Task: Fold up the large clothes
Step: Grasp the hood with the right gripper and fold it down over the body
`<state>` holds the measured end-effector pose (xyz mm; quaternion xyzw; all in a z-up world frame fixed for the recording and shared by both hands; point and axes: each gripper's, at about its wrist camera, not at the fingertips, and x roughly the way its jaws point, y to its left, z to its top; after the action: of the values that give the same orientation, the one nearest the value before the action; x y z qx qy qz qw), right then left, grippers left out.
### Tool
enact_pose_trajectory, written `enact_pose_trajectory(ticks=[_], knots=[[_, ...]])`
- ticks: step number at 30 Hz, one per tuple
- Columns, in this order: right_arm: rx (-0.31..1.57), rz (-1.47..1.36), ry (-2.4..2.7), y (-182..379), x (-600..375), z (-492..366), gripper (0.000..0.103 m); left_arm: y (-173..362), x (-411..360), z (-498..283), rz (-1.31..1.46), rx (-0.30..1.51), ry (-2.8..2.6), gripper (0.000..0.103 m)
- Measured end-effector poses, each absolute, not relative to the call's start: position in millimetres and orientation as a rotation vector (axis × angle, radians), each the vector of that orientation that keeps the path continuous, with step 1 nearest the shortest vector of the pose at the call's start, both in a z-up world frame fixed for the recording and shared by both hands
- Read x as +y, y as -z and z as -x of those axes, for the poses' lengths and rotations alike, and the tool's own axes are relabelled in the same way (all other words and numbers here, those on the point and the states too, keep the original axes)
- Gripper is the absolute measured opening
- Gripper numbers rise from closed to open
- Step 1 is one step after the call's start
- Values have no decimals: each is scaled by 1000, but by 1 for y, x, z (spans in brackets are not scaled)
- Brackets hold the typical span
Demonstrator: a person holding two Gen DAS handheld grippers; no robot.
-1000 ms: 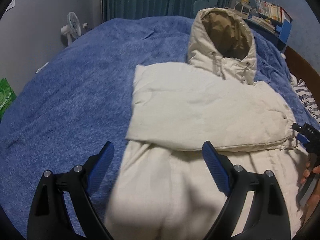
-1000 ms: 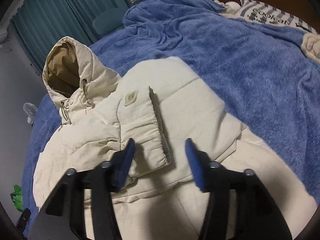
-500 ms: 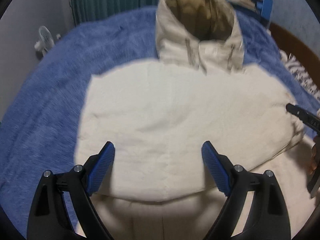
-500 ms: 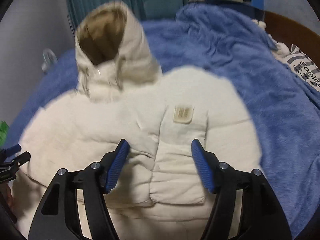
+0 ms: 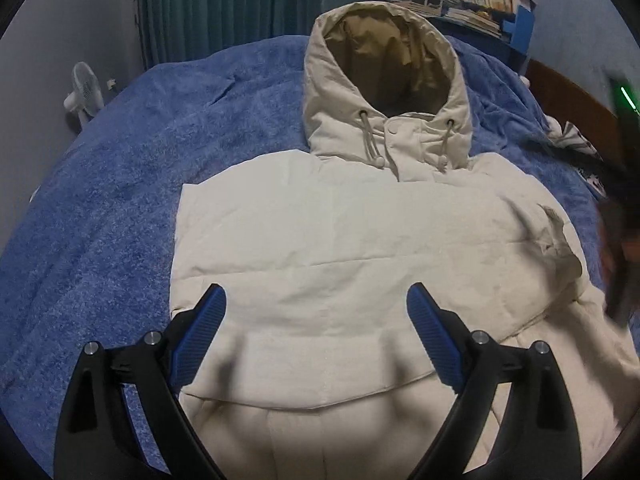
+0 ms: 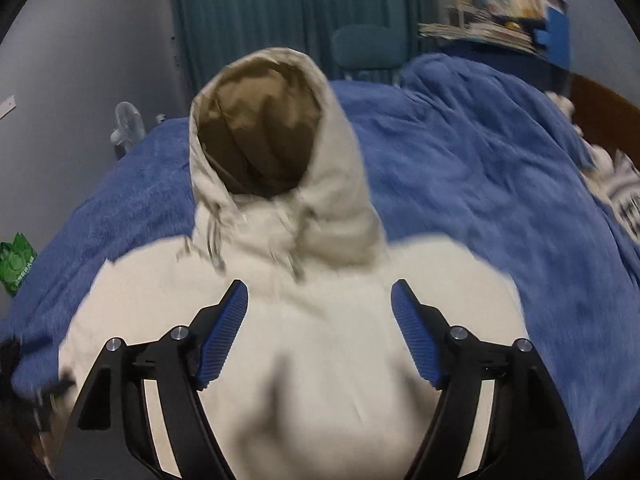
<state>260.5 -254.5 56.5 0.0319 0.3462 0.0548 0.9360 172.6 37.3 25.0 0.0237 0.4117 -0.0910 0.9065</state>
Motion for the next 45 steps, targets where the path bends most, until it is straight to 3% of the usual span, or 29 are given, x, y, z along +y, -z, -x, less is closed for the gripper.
enact_pose_trajectory(ticks=[10, 12, 13, 14, 15, 17, 20, 32, 40, 45], knots=[[685, -177, 85, -84, -255, -400, 71, -25, 64, -186, -67, 863, 129, 87], [665, -153, 110, -87, -253, -416, 64, -18, 69, -189, -1, 890, 153, 87], [662, -137, 109, -88, -251, -423, 56, -16, 72, -190, 20, 901, 154, 87], [670, -115, 102, -87, -249, -429, 41, -15, 72, -191, 26, 903, 152, 87], [688, -99, 103, -84, -248, -433, 35, -14, 73, -191, 27, 900, 150, 87], [710, -97, 82, -78, -247, -436, 13, -14, 72, -191, 20, 891, 143, 87], [685, -117, 30, -76, -248, -422, 5, -15, 71, -192, 33, 890, 151, 87], [533, -2, -102, -84, -240, -241, 4, -33, 55, -176, -20, 805, 202, 87], [617, -231, -121, -43, -252, -137, 4, -67, 42, -151, 17, 679, 286, 87], [630, -130, -124, -25, -243, -125, 4, -67, -2, -144, -72, 672, 369, 87]])
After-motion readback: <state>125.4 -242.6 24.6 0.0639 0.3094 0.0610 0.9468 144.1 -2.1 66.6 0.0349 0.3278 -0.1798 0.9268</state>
